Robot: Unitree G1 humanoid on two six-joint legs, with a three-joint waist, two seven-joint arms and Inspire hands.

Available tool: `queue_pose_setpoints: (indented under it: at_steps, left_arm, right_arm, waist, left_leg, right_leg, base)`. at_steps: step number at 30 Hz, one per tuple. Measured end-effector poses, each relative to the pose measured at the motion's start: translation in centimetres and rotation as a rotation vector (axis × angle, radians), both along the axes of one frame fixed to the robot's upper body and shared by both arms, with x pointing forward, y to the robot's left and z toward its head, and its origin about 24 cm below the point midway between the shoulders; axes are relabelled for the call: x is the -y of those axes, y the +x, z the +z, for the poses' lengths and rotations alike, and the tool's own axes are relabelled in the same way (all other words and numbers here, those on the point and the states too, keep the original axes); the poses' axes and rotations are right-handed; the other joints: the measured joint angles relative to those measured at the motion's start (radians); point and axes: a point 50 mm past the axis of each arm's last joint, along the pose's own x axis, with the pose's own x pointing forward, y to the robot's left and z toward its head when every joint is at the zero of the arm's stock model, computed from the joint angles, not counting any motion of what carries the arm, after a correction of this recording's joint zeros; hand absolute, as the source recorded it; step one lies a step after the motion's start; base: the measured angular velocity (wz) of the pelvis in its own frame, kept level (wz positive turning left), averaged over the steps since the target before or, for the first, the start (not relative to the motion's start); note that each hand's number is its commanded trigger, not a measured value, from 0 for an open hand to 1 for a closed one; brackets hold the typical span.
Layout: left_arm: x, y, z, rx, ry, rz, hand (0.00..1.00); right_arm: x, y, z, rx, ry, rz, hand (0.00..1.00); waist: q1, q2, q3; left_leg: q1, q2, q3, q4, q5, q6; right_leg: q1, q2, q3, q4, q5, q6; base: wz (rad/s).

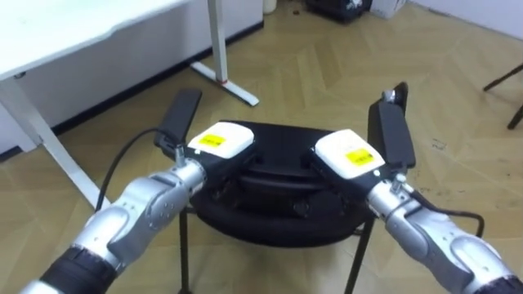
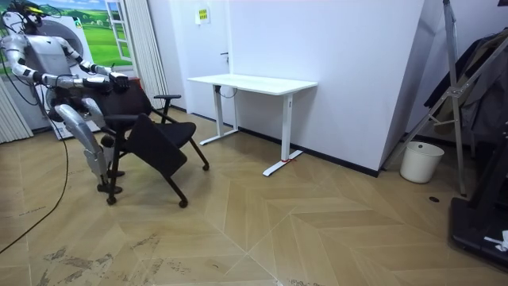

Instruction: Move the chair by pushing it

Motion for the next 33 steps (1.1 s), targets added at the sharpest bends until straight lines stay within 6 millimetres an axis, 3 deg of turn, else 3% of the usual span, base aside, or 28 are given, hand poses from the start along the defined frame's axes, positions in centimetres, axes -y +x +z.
queue_pose_setpoints:
  at_steps: [1,3,6,8,11,13,16,17,19,21,22,23,24,25,27,29,33]
  left_arm:
    - [0.0,0.0,-0.1,-0.003,0.002,0.0,1.0]
    - [0.0,-0.2,-0.3,0.003,0.002,0.004,1.0]
    - [0.1,-0.2,-0.2,0.021,-0.008,0.009,1.0]
    - [0.2,-0.2,-0.2,0.032,-0.012,0.013,1.0]
    - [0.2,-0.5,-0.5,0.022,-0.016,0.032,1.0]
    - [0.3,-0.6,-0.7,0.02,-0.026,0.038,1.0]
    - [0.6,-0.7,-0.8,0.02,-0.037,0.039,1.0]
    - [0.8,-0.8,-0.9,0.024,-0.041,0.038,1.0]
    - [0.8,-0.9,-0.9,0.026,-0.047,0.038,1.0]
    - [0.9,-0.9,-0.6,0.039,-0.049,0.029,1.0]
    - [0.9,-0.8,-0.5,0.046,-0.049,0.026,1.0]
    - [0.9,-0.6,-0.2,0.059,-0.048,0.024,1.0]
    - [0.9,-0.3,0.2,0.073,-0.043,0.019,1.0]
    - [1.0,-0.1,0.4,0.08,-0.041,0.015,1.0]
    - [1.0,0.6,0.9,0.092,-0.028,0.011,1.0]
    - [1.1,0.9,1.0,0.093,-0.025,0.014,1.0]
    - [1.3,1.6,1.4,0.106,-0.016,0.004,1.0]
  right_arm:
    - [0.0,0.0,-0.1,-0.005,-0.002,-0.001,1.0]
    - [0.0,-0.2,-0.3,-0.01,-0.002,-0.002,1.0]
    - [0.2,0.0,0.0,0.0,-0.01,-0.001,1.0]
    - [0.1,0.0,0.2,0.002,-0.013,-0.003,1.0]
    - [0.0,0.0,0.2,-0.001,-0.029,0.003,1.0]
    - [0.2,0.0,0.3,0.003,-0.042,0.007,1.0]
    - [0.6,-0.1,0.3,0.006,-0.056,0.006,1.0]
    - [0.7,-0.2,0.4,0.01,-0.06,0.007,1.0]
    - [0.6,-0.3,0.6,0.021,-0.057,0.015,1.0]
    - [0.9,-0.4,0.6,0.034,-0.061,0.01,1.0]
    - [1.0,-0.4,0.7,0.04,-0.059,0.008,1.0]
    - [1.0,-0.3,0.9,0.054,-0.053,0.002,1.0]
    - [1.1,-0.1,0.9,0.061,-0.045,-0.009,1.0]
    - [1.1,0.0,0.9,0.063,-0.041,-0.016,1.0]
    - [1.0,0.4,1.1,0.076,-0.028,-0.033,1.0]
    - [1.0,0.7,1.2,0.079,-0.029,-0.037,1.0]
    - [1.1,0.9,1.4,0.084,-0.017,-0.06,1.0]
  waist:
    - [-0.002,-0.001,-0.0008]
    - [0.001,-0.009,-0.0062]
    - [-0.003,-0.004,-0.011]
    - [-0.003,-0.009,-0.0121]
    - [0.002,-0.007,-0.0088]
    - [0.001,-0.009,-0.0075]
    - [0.008,-0.01,-0.0056]
    - [0.019,-0.005,-0.006]
    - [0.034,0.002,-0.0064]
    - [0.047,0.006,-0.005]
    - [0.047,0.001,-0.0078]
    - [0.046,-0.003,-0.0113]
    - [0.044,-0.016,-0.0043]
    - [0.042,-0.021,-0.0023]
    - [0.035,-0.034,0.002]
    - [0.029,-0.036,0.0025]
    - [0.029,-0.07,0.004]
  left_leg:
    - [0.01,0.008,0.0,-0.004,0.001,-0.006]
    - [0.05,0.031,0.013,-0.031,0.001,-0.04]
    - [0.073,0.048,0.018,-0.049,0.008,-0.066]
    - [0.08,0.06,0.047,-0.031,0.028,-0.077]
    - [0.033,0.093,0.066,0.099,0.105,-0.041]
    - [-0.021,0.077,0.066,0.118,0.104,-0.032]
    - [-0.125,0.041,0.09,0.034,0.12,-0.033]
    - [-0.151,0.023,0.093,-0.038,0.148,-0.031]
    - [-0.176,0.018,0.121,-0.154,0.211,-0.023]
    - [-0.173,0.002,0.114,-0.239,0.326,0.006]
    - [-0.173,-0.002,0.111,-0.239,0.341,0.014]
    - [-0.168,-0.007,0.112,-0.235,0.357,0.038]
    - [-0.157,-0.015,0.114,-0.22,0.359,0.056]
    - [-0.159,-0.016,0.116,-0.208,0.352,0.062]
    - [-0.166,-0.016,0.115,-0.159,0.309,0.062]
    - [-0.168,-0.016,0.115,-0.122,0.274,0.062]
    - [-0.166,-0.049,0.118,-0.077,0.22,0.063]
  right_leg:
    - [0.011,0.003,-0.009,-0.001,-0.006,-0.01]
    - [0.041,0.021,-0.018,-0.003,-0.029,-0.037]
    - [0.062,0.039,-0.034,-0.003,-0.065,-0.049]
    - [0.074,0.043,-0.035,-0.002,-0.09,-0.055]
    - [0.122,0.059,-0.022,-0.036,-0.108,-0.071]
    - [0.139,0.057,-0.013,-0.042,-0.123,-0.074]
    - [0.167,0.058,-0.005,-0.053,-0.131,-0.081]
    - [0.176,0.06,0.003,-0.052,-0.141,-0.081]
    - [0.192,0.07,0.008,-0.053,-0.156,-0.08]
    - [0.208,0.077,0.031,-0.037,-0.188,-0.067]
    - [0.211,0.076,0.035,-0.033,-0.194,-0.062]
    - [0.216,0.073,0.04,-0.026,-0.205,-0.052]
    - [0.22,0.063,0.042,-0.016,-0.219,-0.043]
    - [0.225,0.06,0.04,-0.016,-0.226,-0.04]
    - [0.24,0.052,0.038,-0.017,-0.244,-0.03]
    - [0.254,0.048,0.04,-0.013,-0.26,-0.024]
    - [0.261,0.011,0.045,0.032,-0.309,-0.005]
  base:
    - [0.22]
    - [0.09]
    - [0.08]
    - [0.09]
    - [-0.02]
    - [0.02]
    - [-0.16]
    - [-0.37]
    - [-0.32]
    - [-0.21]
    - [-0.21]
    - [-0.07]
    - [0.0]
    - [0.04]
    - [0.02]
    - [-0.02]
    - [0.01]
